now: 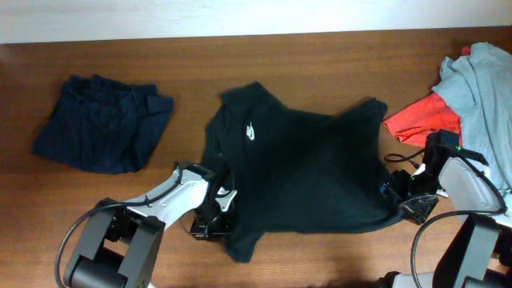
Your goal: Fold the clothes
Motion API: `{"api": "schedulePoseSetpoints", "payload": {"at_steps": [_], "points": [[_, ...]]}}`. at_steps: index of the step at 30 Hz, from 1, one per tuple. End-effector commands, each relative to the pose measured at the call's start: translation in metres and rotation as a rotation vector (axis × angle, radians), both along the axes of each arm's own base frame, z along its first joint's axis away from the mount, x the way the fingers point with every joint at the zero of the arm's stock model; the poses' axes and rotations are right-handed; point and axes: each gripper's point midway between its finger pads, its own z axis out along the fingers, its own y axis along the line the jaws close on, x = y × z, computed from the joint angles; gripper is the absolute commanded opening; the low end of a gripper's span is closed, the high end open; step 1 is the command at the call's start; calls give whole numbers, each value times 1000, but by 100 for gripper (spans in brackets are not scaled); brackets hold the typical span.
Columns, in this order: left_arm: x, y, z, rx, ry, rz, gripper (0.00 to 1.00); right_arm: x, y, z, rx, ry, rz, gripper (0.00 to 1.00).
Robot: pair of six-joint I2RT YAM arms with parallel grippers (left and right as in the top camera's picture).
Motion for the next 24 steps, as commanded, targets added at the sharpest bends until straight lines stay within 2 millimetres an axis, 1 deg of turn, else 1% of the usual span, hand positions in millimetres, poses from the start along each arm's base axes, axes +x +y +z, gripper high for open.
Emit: {"api": "schedulePoseSetpoints", "payload": {"at_steps": [1,2,3,4,6,8,9,11,14,15,17,19,21,22,23,24], "points": [[8,15,22,58,-25,85,1,1,-1,5,-1,-17,-3,72],[5,19,28,62,-22,93,1,1,-1,5,0,-19,11,72],[0,26,36,81,-16,99,0,0,0,5,2,-16,17,72],[-2,33,39,115,-19,105,1,-1,0,5,4,-12,18,73],[-1,47,42,186,-45,127,1,1,4,6,27,-27,46,72],[4,56,42,233,-74,159,1,2,15,7,90,-52,81,73],[9,58,42,235,-91,176,1,0,21,6,121,-57,97,74],[16,57,40,223,-113,190,1,-11,27,-1,140,-27,108,77],[18,56,40,220,-122,191,1,-23,41,-10,193,-10,130,77],[18,56,40,218,-124,191,1,-31,48,-15,217,4,141,77],[21,55,39,212,-135,193,1,-46,55,-23,236,37,139,77],[23,54,39,209,-144,194,1,-53,59,-30,246,44,137,76],[25,54,38,206,-150,195,2,-55,61,-34,252,39,136,66],[25,54,38,205,-152,195,2,-55,61,-35,251,39,133,48],[25,54,38,205,-152,195,2,-55,61,-34,251,37,134,39],[25,54,38,205,-152,195,2,-53,60,-34,249,34,134,24]]}}
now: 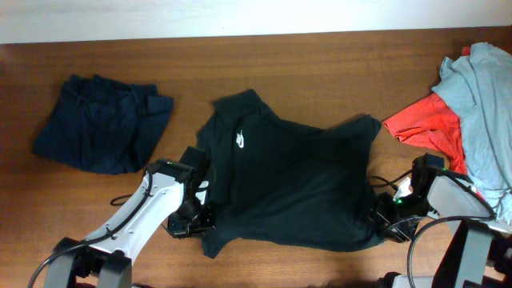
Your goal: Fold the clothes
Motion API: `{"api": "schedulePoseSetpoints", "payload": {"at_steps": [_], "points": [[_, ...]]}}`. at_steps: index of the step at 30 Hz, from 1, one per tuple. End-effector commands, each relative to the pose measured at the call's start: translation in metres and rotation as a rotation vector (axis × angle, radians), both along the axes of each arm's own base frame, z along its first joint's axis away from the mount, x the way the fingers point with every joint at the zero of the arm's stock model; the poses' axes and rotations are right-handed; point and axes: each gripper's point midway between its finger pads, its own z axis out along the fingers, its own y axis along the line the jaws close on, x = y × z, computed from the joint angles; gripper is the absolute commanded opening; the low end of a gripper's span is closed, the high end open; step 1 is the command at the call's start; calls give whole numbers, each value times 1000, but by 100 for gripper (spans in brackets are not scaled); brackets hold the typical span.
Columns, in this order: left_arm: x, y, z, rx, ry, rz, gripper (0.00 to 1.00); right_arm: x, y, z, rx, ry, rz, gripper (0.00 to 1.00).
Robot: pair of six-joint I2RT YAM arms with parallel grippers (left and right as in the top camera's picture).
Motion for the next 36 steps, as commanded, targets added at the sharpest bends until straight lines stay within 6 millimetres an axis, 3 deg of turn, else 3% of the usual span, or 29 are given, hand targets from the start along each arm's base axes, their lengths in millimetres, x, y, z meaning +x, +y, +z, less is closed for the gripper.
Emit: {"api": "schedulePoseSetpoints", "payload": {"at_steps": [1,3,5,15,22,28,33,34,36], "points": [[7,1,5,2,-32,16,2,-7,11,-6,50,17,8,19],[7,1,5,3,-32,16,2,-3,9,-1,44,3,9,7],[7,1,5,3,-32,16,2,2,6,4,26,-12,14,4],[13,-2,11,-3,-46,16,1,27,-12,69,-89,-179,24,4],[27,7,42,61,-75,-4,0,29,-14,107,-125,-259,28,4],[55,28,103,190,-228,-22,0,48,-20,160,-194,-448,69,4],[78,39,175,231,-432,-3,1,58,-24,208,-255,-606,69,4],[81,44,203,244,-502,9,1,60,-24,227,-276,-664,67,4],[82,50,236,252,-585,25,1,61,-23,249,-290,-724,66,4]]}}
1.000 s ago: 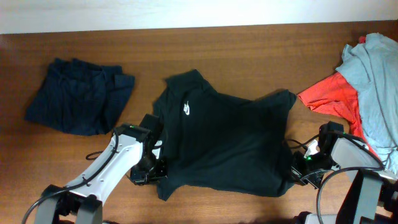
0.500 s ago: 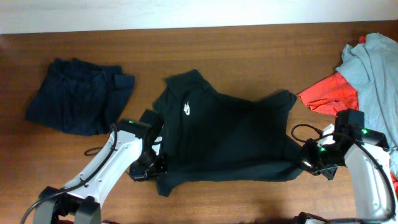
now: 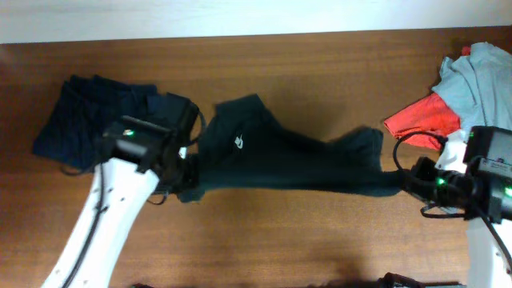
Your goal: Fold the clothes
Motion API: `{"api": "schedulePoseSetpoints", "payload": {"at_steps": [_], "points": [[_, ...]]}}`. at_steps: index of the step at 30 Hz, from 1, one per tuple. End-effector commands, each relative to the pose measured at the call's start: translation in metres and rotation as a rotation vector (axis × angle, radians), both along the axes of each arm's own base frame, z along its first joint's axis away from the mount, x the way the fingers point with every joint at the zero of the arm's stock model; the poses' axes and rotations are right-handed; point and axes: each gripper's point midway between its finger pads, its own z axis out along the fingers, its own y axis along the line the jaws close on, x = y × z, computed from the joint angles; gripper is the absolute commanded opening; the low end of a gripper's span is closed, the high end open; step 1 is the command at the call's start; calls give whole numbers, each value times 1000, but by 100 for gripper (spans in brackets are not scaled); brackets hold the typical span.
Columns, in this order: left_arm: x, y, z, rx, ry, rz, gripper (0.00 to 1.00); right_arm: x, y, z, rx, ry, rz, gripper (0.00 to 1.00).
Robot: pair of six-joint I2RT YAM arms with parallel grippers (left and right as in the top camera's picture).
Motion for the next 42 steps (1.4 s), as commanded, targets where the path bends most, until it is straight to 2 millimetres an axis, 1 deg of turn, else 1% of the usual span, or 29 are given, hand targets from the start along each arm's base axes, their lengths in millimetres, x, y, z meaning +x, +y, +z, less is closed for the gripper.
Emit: {"api": "schedulePoseSetpoints", "payload": {"at_steps": [1,2,3,4,5,8,9,12,15,16,17,19,21,24,26,27,29,31,33,36,38,40,42], "points": [[9,26,76,70,-240,44,0,3,0,51,-60,-153,13,4],[8,28,88,67,-274,48,0,2,2,62,-61,-182,18,4],[5,32,120,51,-364,59,1,0,7,82,-56,-233,30,4],[3,33,134,42,-406,56,1,0,8,88,-55,-247,34,4],[0,34,160,17,-493,35,1,-2,12,105,-52,-287,45,4],[-4,36,190,-3,-599,15,1,-2,13,125,-69,-341,48,4],[-3,37,196,-1,-624,5,0,-1,13,128,-71,-350,47,4],[10,32,204,2,-669,-22,1,5,11,129,-59,-353,28,4],[31,25,207,14,-697,-62,0,17,6,128,-58,-353,28,4],[44,20,205,19,-699,-73,0,23,7,125,-43,-347,36,4],[49,18,203,21,-694,-73,0,26,8,124,-28,-341,44,4],[55,16,198,26,-679,-74,0,29,7,121,-22,-331,45,4],[55,16,198,27,-676,-75,0,30,7,123,-25,-336,49,4],[45,20,207,23,-689,-74,0,26,9,135,-39,-365,53,4],[34,24,216,19,-700,-72,0,21,10,147,-49,-393,54,4],[21,28,225,15,-713,-71,0,15,13,160,-61,-426,56,4],[7,31,236,-2,-730,-76,0,7,15,173,-71,-450,56,4],[-3,25,244,-47,-759,-125,0,-2,18,182,-76,-465,57,4],[-15,24,252,-79,-791,-134,0,-11,21,190,-80,-473,57,4],[-31,28,261,-105,-835,-137,0,-22,25,199,-86,-479,55,4],[-40,31,266,-111,-859,-135,0,-26,26,201,-88,-477,53,4],[-42,32,267,-109,-866,-132,0,-28,27,200,-84,-466,52,4],[-38,32,266,-102,-857,-130,0,-28,25,196,-84,-449,47,4]]}}
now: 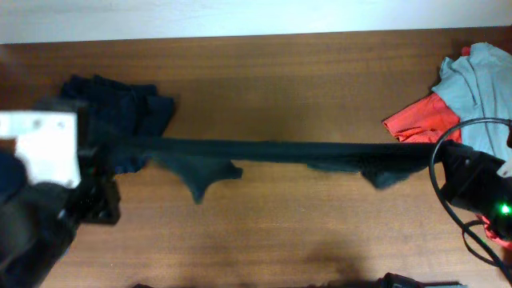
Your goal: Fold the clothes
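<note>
A black T-shirt [264, 150] hangs high above the table, pulled into a thin taut band from left to right, with a sleeve [204, 178] drooping below it. My left gripper [94, 150] holds its left end; the arm looms large and blurred close to the camera. The shirt's right end is held by my right gripper [438, 157]. The fingers themselves are hidden by cloth and arm bodies.
A folded dark navy garment [128, 110] lies at the table's left, partly under my left arm. A pile with a grey garment [480, 76] and a red one [420, 122] sits at the right edge. The wooden table [280, 72] runs beneath.
Both arms have risen toward the camera and stand farther apart. The shirt, which sagged between them with its white logo showing, is now stretched into a narrow straight band.
The shirt first lay spread on the table, my grippers at its lower left and lower right corners. It then sat a little to the left, still flat. Later it was raised off the table by those corners, and now it hangs taut between both arms.
</note>
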Motion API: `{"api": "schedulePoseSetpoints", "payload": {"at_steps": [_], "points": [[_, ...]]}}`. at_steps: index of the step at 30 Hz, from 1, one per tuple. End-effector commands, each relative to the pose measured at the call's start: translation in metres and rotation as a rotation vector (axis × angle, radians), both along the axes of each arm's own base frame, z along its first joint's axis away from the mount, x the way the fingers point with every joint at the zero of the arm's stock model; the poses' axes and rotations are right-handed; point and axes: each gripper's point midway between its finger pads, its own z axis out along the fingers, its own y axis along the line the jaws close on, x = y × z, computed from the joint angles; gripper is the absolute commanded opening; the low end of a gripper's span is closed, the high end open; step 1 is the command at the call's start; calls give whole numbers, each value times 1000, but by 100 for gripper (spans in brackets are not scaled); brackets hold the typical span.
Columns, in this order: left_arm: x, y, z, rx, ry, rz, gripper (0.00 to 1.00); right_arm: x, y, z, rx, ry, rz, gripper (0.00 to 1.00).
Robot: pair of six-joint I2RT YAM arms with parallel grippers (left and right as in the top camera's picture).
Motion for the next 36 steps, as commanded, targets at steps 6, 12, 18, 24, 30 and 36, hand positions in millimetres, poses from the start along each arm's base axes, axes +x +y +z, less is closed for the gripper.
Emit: {"api": "schedulePoseSetpoints", "payload": {"at_steps": [6,12,18,24,30,36], "points": [[76,-14,-43,127,174,45,0,20,-27,-20,-37,116,-92,4],[193,-47,-132,239,368,36,1,81,-51,-70,7,297,-90,8],[291,-75,-232,307,436,-21,2,164,-74,-147,49,445,-68,12],[333,-79,-301,382,475,-33,98,224,-75,-224,89,530,-12,47],[309,-48,-275,440,532,28,99,203,-68,-216,78,572,24,49],[269,-18,-242,370,610,116,99,176,-47,-208,58,634,99,50]]}}
